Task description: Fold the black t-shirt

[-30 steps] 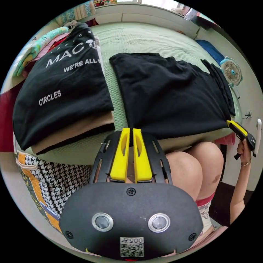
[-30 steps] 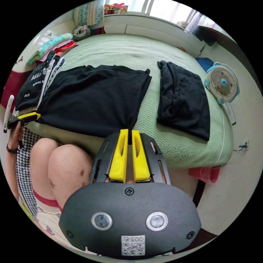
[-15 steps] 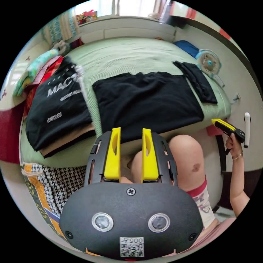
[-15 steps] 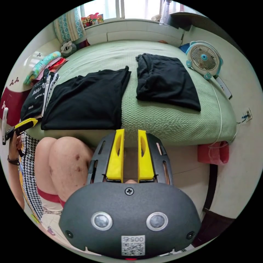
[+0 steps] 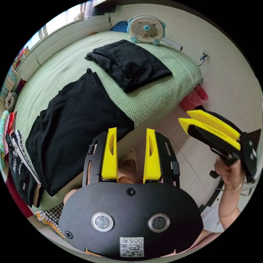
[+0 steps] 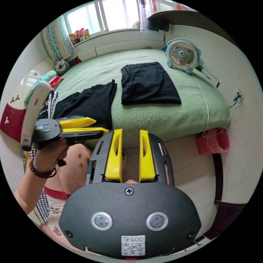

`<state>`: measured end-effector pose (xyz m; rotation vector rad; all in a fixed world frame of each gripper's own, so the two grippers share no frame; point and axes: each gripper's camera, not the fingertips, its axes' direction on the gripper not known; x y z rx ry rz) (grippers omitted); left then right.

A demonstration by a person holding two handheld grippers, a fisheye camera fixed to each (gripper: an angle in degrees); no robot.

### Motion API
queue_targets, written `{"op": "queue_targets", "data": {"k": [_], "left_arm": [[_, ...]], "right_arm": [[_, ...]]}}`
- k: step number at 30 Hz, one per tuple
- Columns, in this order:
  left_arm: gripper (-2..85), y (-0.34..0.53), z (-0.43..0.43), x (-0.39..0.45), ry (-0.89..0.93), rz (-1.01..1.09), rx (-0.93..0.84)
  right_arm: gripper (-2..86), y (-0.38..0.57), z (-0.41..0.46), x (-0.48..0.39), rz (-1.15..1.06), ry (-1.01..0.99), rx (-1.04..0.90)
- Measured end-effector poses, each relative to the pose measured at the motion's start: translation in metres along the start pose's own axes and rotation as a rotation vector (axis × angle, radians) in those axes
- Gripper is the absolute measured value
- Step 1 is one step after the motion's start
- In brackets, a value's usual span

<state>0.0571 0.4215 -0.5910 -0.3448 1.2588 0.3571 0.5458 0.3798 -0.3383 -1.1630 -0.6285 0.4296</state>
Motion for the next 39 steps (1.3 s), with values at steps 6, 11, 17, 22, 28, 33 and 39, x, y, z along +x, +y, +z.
{"op": "queue_targets", "data": {"k": [6, 11, 17, 22, 28, 33, 39], "left_arm": [[10.5, -0.028, 0.047, 0.015, -0.114, -0.062, -0.06], [5.2, -0.028, 0.042, 0.007, -0.025, -0.052, -0.042], [4.9, -0.023, 0.018, -0.008, 0.04, -0.042, 0.025], [4.8, -0.019, 0.009, -0.02, 0.053, -0.044, 0.048], [4.8, -0.013, 0.003, -0.033, 0.088, -0.053, 0.07], [4.8, -0.003, -0.006, -0.047, 0.105, -0.061, 0.094], [4.8, 0.012, -0.016, -0.066, 0.122, -0.067, 0.11]], "right_arm": [[7.7, -0.014, 0.005, 0.009, 0.006, 0.003, -0.012], [7.4, -0.04, 0.024, -0.002, -0.048, 0.033, -0.035], [8.0, -0.085, 0.047, -0.029, -0.126, 0.055, -0.048], [8.5, -0.13, 0.06, -0.053, -0.176, 0.086, -0.03], [11.2, -0.191, 0.086, -0.075, -0.223, 0.061, -0.06], [12.3, -0.229, 0.124, -0.082, -0.214, -0.003, -0.163], [13.3, -0.263, 0.164, -0.087, -0.16, -0.022, -0.226]]}}
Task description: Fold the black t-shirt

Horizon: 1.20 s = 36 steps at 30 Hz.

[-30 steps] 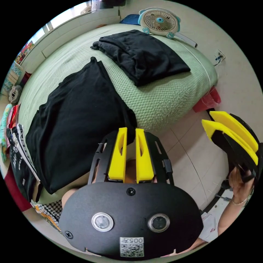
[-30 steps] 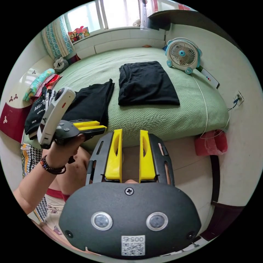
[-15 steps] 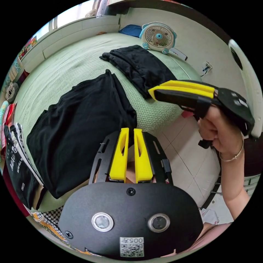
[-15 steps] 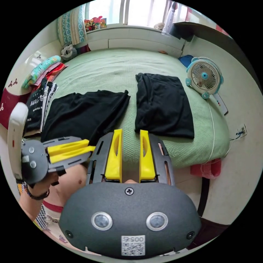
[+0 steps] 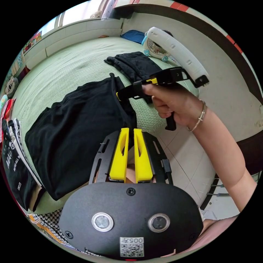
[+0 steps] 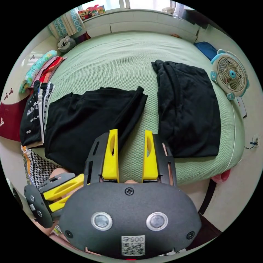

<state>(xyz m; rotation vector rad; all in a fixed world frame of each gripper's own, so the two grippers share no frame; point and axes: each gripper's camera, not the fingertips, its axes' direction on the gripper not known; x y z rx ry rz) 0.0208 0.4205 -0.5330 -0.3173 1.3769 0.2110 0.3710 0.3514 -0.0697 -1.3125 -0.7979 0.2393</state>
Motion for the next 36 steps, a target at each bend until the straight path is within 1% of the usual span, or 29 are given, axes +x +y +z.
{"op": "queue_targets", "data": {"k": [4, 11, 15, 17, 18, 21, 22, 29, 36], "left_arm": [[4.8, 0.01, -0.013, -0.014, 0.007, -0.005, 0.013], [4.7, 0.029, -0.034, -0.04, 0.021, -0.014, 0.03], [4.7, 0.041, -0.045, -0.053, 0.025, -0.01, 0.033], [4.8, 0.047, -0.05, -0.059, 0.025, -0.006, 0.032], [4.8, 0.051, -0.054, -0.064, 0.027, -0.006, 0.032], [4.8, 0.062, -0.064, -0.077, 0.035, -0.008, 0.038], [4.8, 0.067, -0.069, -0.082, 0.033, -0.008, 0.041], [4.9, 0.099, -0.099, -0.119, 0.042, -0.019, 0.068], [4.8, 0.154, -0.153, -0.176, 0.076, -0.077, 0.154]], "right_arm": [[13.4, -0.025, 0.014, 0.007, 0.035, -0.022, -0.022], [13.8, -0.064, 0.016, 0.043, 0.154, -0.225, -0.03], [13.4, -0.082, 0.024, 0.052, 0.207, -0.342, -0.051], [13.4, -0.092, 0.029, 0.054, 0.243, -0.438, -0.058], [13.4, -0.095, 0.03, 0.053, 0.249, -0.446, -0.056], [12.8, -0.107, 0.032, 0.042, 0.238, -0.424, -0.064], [12.1, -0.113, 0.033, 0.036, 0.233, -0.389, -0.068], [3.9, -0.133, 0.021, -0.005, 0.225, -0.29, -0.016], [3.3, -0.148, -0.014, -0.076, 0.131, -0.255, 0.033]]}}
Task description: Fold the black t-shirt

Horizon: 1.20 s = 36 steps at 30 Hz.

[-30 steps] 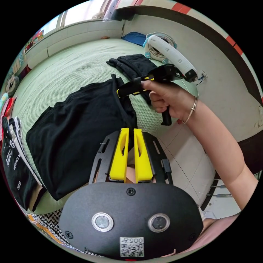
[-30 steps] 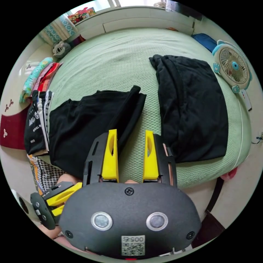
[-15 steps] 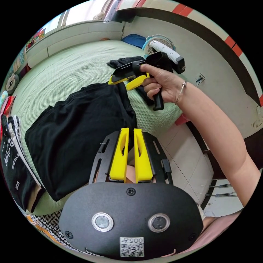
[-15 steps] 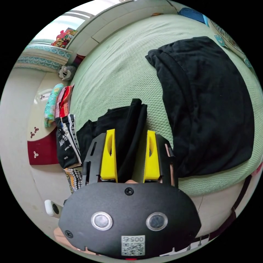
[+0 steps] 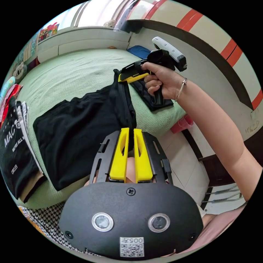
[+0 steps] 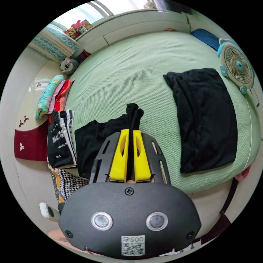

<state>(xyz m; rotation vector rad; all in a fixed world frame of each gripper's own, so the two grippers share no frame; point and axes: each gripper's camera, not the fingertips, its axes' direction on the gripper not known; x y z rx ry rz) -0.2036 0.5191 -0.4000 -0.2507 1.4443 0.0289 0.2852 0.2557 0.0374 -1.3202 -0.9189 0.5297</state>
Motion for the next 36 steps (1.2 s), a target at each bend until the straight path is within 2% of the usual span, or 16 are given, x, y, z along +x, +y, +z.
{"op": "queue_targets", "data": {"k": [6, 10, 14, 16, 18, 20, 23, 26, 31, 36], "left_arm": [[4.7, 0.051, -0.066, -0.066, -0.039, -0.105, 0.077], [4.6, 0.095, -0.1, -0.125, -0.111, -0.244, 0.1], [4.6, 0.129, -0.106, -0.188, -0.189, -0.393, 0.096], [4.6, 0.149, -0.083, -0.237, -0.179, -0.513, 0.016], [4.6, 0.162, -0.071, -0.26, -0.111, -0.547, -0.01], [4.5, 0.171, -0.075, -0.269, -0.092, -0.541, 0.032], [4.6, 0.177, -0.082, -0.28, -0.091, -0.527, 0.024], [4.6, 0.177, -0.087, -0.286, -0.122, -0.499, -0.009], [4.7, 0.178, -0.092, -0.289, -0.202, -0.457, -0.065], [4.8, 0.184, -0.095, -0.295, -0.237, -0.475, -0.082]], "right_arm": [[2.9, -0.002, 0.002, -0.125, -0.187, -0.016, 0.016], [3.1, -0.001, 0.035, -0.229, -0.322, -0.017, -0.022], [4.4, 0.0, 0.094, -0.317, -0.413, -0.039, -0.085], [5.4, -0.001, 0.119, -0.337, -0.391, -0.091, -0.149], [5.8, 0.001, 0.131, -0.349, -0.349, -0.133, -0.167], [6.1, 0.013, 0.135, -0.363, -0.417, -0.125, -0.157], [6.5, 0.038, 0.137, -0.371, -0.569, 0.081, -0.142], [6.7, 0.063, 0.139, -0.362, -0.637, 0.194, -0.155], [10.3, 0.099, 0.148, -0.353, -0.665, 0.198, -0.265], [9.4, 0.12, 0.16, -0.363, -0.678, 0.221, -0.285]]}}
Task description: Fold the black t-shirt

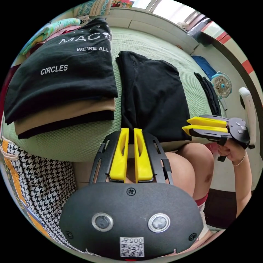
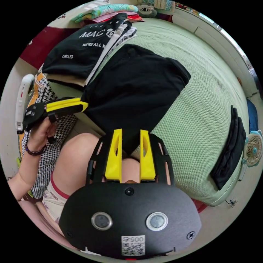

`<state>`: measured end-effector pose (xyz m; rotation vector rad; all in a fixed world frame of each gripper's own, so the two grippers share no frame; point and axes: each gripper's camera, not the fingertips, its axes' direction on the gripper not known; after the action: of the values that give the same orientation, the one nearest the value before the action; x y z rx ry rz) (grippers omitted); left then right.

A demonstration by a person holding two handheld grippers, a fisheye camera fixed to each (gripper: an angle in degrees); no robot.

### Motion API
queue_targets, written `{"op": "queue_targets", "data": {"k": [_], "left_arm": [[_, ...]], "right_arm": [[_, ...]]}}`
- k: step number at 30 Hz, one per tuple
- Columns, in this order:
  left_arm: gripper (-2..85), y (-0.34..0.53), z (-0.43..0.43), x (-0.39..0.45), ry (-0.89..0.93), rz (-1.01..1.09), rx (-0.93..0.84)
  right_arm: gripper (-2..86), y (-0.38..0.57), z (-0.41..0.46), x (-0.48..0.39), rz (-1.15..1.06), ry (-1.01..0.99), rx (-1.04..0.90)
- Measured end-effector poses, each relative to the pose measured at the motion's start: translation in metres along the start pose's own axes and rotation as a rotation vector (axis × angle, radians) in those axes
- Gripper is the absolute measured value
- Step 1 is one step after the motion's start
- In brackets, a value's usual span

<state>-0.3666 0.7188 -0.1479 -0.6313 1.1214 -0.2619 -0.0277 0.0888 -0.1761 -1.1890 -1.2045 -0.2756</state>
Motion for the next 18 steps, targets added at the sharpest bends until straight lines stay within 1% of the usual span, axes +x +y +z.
{"op": "queue_targets", "data": {"k": [2, 7, 10, 15, 18], "left_arm": [[5.0, 0.004, -0.005, -0.003, -0.003, -0.016, 0.022], [5.7, 0.026, -0.029, -0.021, -0.073, -0.068, 0.07], [6.2, 0.037, -0.04, -0.032, -0.068, -0.097, 0.09], [8.2, 0.038, -0.044, -0.027, -0.039, -0.044, 0.1], [9.6, 0.034, -0.038, -0.019, 0.013, 0.006, 0.114]], "right_arm": [[7.4, -0.007, 0.01, -0.007, 0.02, 0.048, -0.015], [6.2, -0.021, 0.016, -0.021, 0.016, 0.054, -0.025], [6.0, -0.028, 0.018, -0.032, 0.0, 0.074, -0.03], [6.1, -0.038, 0.021, -0.043, 0.015, 0.074, -0.039], [6.5, -0.044, 0.022, -0.045, 0.039, 0.053, -0.042]]}}
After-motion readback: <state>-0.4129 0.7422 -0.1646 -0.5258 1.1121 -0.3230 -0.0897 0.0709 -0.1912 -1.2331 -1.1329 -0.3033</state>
